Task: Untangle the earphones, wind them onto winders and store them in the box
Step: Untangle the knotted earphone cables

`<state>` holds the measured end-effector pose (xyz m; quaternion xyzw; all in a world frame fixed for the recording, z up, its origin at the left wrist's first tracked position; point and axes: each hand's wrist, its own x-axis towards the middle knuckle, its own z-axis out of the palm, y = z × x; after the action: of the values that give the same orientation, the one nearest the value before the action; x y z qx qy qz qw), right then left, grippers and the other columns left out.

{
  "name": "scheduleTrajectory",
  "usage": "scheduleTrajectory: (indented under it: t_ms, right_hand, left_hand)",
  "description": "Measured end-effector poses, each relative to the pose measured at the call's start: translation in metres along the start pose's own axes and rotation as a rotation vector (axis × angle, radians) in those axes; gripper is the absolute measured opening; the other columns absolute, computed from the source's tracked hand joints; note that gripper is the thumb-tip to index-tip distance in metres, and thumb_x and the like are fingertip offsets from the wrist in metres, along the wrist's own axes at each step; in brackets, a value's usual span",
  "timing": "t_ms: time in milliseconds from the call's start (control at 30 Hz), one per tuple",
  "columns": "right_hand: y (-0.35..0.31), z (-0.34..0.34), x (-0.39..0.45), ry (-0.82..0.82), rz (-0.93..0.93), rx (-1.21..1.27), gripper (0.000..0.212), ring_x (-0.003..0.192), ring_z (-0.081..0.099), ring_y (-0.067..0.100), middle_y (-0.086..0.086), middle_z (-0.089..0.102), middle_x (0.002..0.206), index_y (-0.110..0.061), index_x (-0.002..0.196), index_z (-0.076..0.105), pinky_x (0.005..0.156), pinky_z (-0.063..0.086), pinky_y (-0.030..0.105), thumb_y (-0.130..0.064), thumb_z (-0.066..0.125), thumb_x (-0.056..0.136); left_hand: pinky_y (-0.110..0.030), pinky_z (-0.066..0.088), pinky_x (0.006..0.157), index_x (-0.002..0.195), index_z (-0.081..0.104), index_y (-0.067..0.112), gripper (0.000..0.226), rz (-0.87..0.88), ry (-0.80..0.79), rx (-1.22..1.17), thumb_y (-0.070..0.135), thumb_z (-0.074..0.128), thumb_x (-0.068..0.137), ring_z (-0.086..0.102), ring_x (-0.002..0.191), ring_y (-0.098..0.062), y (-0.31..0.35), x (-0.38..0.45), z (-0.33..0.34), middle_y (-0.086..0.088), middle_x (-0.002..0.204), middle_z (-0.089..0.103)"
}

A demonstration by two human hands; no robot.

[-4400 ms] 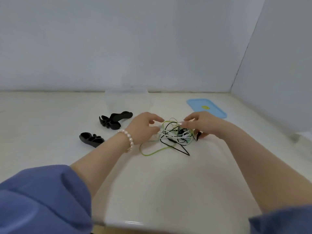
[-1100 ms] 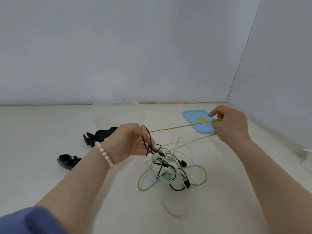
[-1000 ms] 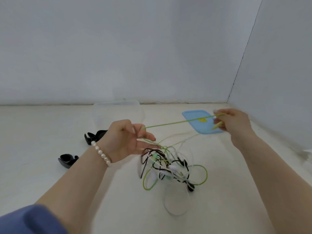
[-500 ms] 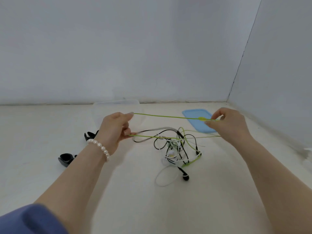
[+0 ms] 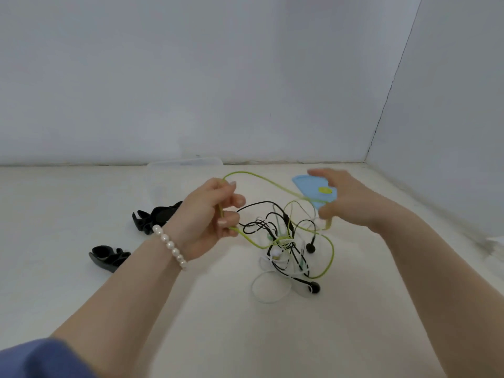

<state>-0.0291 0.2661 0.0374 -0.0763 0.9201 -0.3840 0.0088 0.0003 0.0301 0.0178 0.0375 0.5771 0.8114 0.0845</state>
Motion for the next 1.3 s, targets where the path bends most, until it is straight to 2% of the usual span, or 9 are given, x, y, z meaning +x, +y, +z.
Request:
scheduleTrajectory:
  t_ms: [133, 333, 433, 567, 700, 900, 1100, 1200, 1300]
  right_hand:
    - [-0.032, 0.005, -0.010, 0.215, -0.304, 0.181, 0.054, 0.110, 0.049, 0.000, -0.013, 0.051, 0.117, -0.040, 0.105, 0.056, 0.085, 0.038, 0.014, -0.013, 0.053, 0.057]
    - [-0.040, 0.015, -0.011, 0.485, -0.300, 0.244, 0.028, 0.062, 0.049, 0.008, -0.008, 0.054, 0.064, -0.028, 0.070, 0.060, 0.063, 0.042, 0.022, -0.001, 0.060, 0.075]
    - [-0.049, 0.029, -0.020, 0.601, -0.483, -0.016, 0.023, 0.073, 0.047, 0.007, -0.004, 0.053, 0.080, -0.022, 0.080, 0.064, 0.073, 0.037, 0.023, -0.002, 0.060, 0.070]
    - [-0.056, 0.033, -0.029, 0.475, -0.558, -0.160, 0.065, 0.120, 0.038, 0.019, 0.004, 0.037, 0.129, -0.023, 0.125, 0.053, 0.103, 0.034, 0.041, -0.005, 0.064, 0.064]
    - [-0.073, 0.032, -0.045, 0.456, -0.814, 0.034, 0.031, 0.089, 0.053, 0.011, 0.002, 0.057, 0.094, -0.009, 0.093, 0.058, 0.081, 0.044, 0.023, -0.001, 0.056, 0.063]
    - [-0.046, 0.049, -0.021, 0.087, -0.244, -0.195, 0.034, 0.068, 0.060, 0.016, -0.004, 0.062, 0.067, -0.022, 0.069, 0.050, 0.066, 0.048, 0.033, -0.039, 0.079, 0.066]
    - [-0.023, 0.040, -0.006, -0.126, -0.106, 0.009, 0.027, 0.052, 0.062, 0.016, 0.004, 0.066, 0.056, -0.009, 0.066, 0.064, 0.049, 0.049, 0.023, -0.029, 0.067, 0.083]
    - [-0.029, 0.028, -0.007, -0.021, -0.181, 0.447, 0.026, 0.041, 0.058, 0.015, 0.004, 0.062, 0.048, -0.007, 0.067, 0.056, 0.039, 0.040, 0.020, -0.019, 0.058, 0.090]
    - [-0.039, 0.018, -0.010, 0.148, -0.255, 0.700, 0.024, 0.041, 0.056, 0.013, 0.003, 0.064, 0.052, -0.006, 0.066, 0.057, 0.039, 0.041, 0.019, -0.016, 0.059, 0.088]
  left_hand:
    - [-0.019, 0.039, 0.037, 0.082, 0.041, 0.020, 0.015, 0.002, -0.021, 0.046, 0.019, 0.040, 0.096, 0.032, 0.030, -0.011, -0.003, -0.003, 0.008, -0.002, 0.065, 0.053]
    - [-0.016, 0.039, 0.037, 0.087, 0.048, 0.021, 0.019, 0.096, 0.058, -0.055, 0.019, 0.033, 0.099, 0.032, 0.030, -0.009, 0.003, -0.003, 0.007, 0.001, 0.058, 0.061]
    - [-0.018, 0.044, 0.036, 0.090, 0.052, 0.021, 0.023, 0.079, 0.052, -0.175, 0.024, 0.032, 0.100, 0.041, 0.030, -0.008, 0.006, -0.003, 0.012, -0.001, 0.060, 0.066]
    - [-0.022, 0.052, 0.041, 0.093, 0.053, 0.016, 0.021, 0.030, 0.024, -0.395, 0.023, 0.035, 0.099, 0.059, 0.041, -0.009, 0.008, -0.004, 0.015, -0.009, 0.066, 0.070]
    - [-0.031, 0.056, 0.047, 0.081, 0.049, 0.008, 0.027, -0.004, 0.030, -0.639, 0.022, 0.035, 0.099, 0.069, 0.055, -0.018, 0.015, -0.006, 0.019, -0.015, 0.062, 0.068]
    - [-0.031, 0.055, 0.046, 0.075, 0.046, 0.006, 0.031, 0.029, -0.002, -0.765, 0.020, 0.033, 0.099, 0.069, 0.054, -0.019, 0.025, -0.010, 0.025, -0.016, 0.059, 0.067]
    - [-0.034, 0.059, 0.058, 0.112, 0.040, 0.008, 0.017, 0.081, -0.044, -0.840, 0.016, 0.033, 0.099, 0.072, 0.068, -0.029, 0.030, -0.006, 0.015, -0.023, 0.074, 0.070]
    - [-0.043, 0.055, 0.082, 0.119, 0.036, 0.006, 0.037, 0.101, 0.057, -0.787, 0.028, 0.048, 0.093, 0.067, 0.097, -0.034, 0.027, 0.001, 0.002, -0.027, 0.105, 0.063]
    - [-0.034, 0.045, 0.089, 0.114, 0.052, 0.009, 0.042, 0.086, 0.086, -0.271, 0.031, 0.061, 0.080, 0.058, 0.112, -0.024, 0.013, 0.001, 0.013, -0.010, 0.115, 0.059]
